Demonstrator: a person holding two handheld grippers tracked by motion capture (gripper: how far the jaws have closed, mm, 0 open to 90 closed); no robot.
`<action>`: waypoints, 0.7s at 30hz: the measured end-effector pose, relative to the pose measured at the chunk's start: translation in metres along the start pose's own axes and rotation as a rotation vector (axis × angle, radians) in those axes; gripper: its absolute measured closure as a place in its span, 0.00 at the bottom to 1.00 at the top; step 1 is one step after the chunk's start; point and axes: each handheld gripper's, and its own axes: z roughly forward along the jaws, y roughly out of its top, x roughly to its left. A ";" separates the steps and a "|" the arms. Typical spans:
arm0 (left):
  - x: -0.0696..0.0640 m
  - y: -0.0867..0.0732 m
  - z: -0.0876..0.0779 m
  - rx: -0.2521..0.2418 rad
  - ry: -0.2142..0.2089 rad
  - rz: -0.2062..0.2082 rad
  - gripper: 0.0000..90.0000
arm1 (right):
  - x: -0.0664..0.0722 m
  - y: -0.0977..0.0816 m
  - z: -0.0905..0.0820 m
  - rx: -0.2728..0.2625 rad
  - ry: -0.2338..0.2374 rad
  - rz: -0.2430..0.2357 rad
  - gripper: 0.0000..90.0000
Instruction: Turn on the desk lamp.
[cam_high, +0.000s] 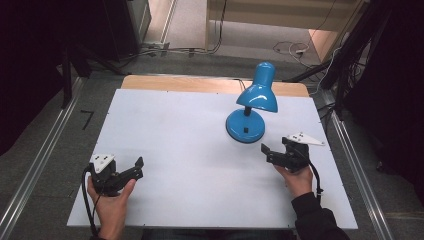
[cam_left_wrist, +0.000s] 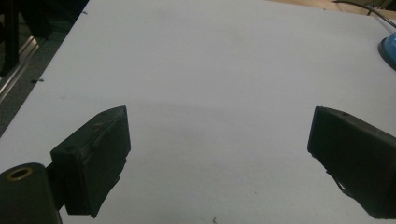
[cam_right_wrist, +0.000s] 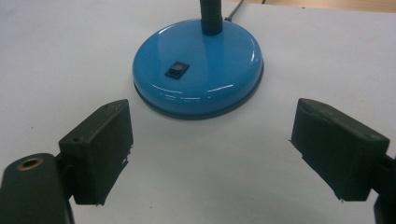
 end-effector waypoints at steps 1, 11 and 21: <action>0.000 0.000 0.000 0.000 0.000 0.000 0.07 | 0.000 0.000 0.000 0.000 0.000 0.000 0.12; 0.001 0.000 0.001 0.005 -0.003 -0.008 0.07 | 0.005 0.005 0.008 0.006 0.001 -0.002 0.14; 0.002 0.000 0.001 0.007 -0.007 -0.015 0.07 | 0.010 0.011 0.015 0.001 0.009 -0.009 0.14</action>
